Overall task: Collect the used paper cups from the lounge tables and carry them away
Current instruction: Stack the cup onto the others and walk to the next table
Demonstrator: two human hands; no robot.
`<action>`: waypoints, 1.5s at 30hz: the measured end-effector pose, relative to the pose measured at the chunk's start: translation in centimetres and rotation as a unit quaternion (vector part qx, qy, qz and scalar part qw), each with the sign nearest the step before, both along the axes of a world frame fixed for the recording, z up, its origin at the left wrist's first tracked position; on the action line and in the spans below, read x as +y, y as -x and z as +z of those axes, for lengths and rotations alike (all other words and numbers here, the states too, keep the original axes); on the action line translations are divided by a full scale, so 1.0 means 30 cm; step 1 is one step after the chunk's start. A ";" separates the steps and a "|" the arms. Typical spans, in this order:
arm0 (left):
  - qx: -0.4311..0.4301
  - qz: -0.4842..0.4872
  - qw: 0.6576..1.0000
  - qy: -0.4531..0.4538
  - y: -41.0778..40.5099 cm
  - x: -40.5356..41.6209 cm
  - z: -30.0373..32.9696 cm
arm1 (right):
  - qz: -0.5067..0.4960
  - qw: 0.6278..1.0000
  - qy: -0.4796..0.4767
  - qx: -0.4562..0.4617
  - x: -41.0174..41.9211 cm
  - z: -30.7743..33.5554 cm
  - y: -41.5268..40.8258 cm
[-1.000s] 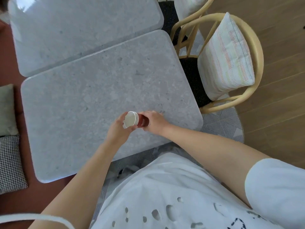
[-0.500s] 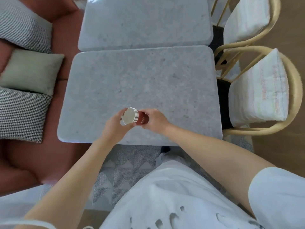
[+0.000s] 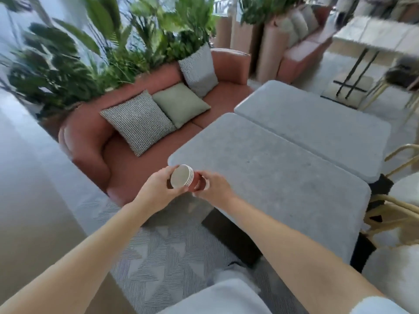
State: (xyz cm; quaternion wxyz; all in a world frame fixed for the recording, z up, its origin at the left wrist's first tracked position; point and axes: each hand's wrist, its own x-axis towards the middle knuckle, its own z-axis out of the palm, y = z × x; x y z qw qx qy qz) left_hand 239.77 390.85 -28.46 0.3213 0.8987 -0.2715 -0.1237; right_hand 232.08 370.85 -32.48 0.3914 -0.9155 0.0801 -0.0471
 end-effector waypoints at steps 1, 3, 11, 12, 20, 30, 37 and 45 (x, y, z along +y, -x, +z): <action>-0.012 0.015 1.000 0.011 -0.007 0.069 0.041 | 0.020 1.000 0.004 -0.016 0.057 0.035 -0.034; -0.038 0.047 0.998 0.030 -0.017 0.207 0.121 | 0.059 0.997 0.008 -0.043 0.176 0.106 -0.098; -0.094 0.147 0.984 0.030 -0.022 0.686 0.383 | 0.191 0.973 -0.012 -0.125 0.643 0.311 -0.305; -0.099 0.162 0.981 0.031 -0.023 0.730 0.407 | 0.205 0.971 -0.023 -0.124 0.689 0.326 -0.324; -0.180 0.285 0.940 0.044 -0.078 0.988 0.611 | 0.278 0.944 -0.096 -0.152 1.010 0.486 -0.525; -0.213 0.448 0.867 0.042 -0.035 1.360 0.751 | 0.424 0.880 -0.116 -0.181 1.476 0.651 -0.739; -0.177 0.580 0.792 0.071 0.117 1.499 0.720 | 0.534 0.821 -0.149 -0.134 1.758 0.602 -0.723; -0.177 0.721 0.668 0.052 0.401 1.448 0.626 | 0.643 0.737 -0.202 -0.045 1.920 0.426 -0.502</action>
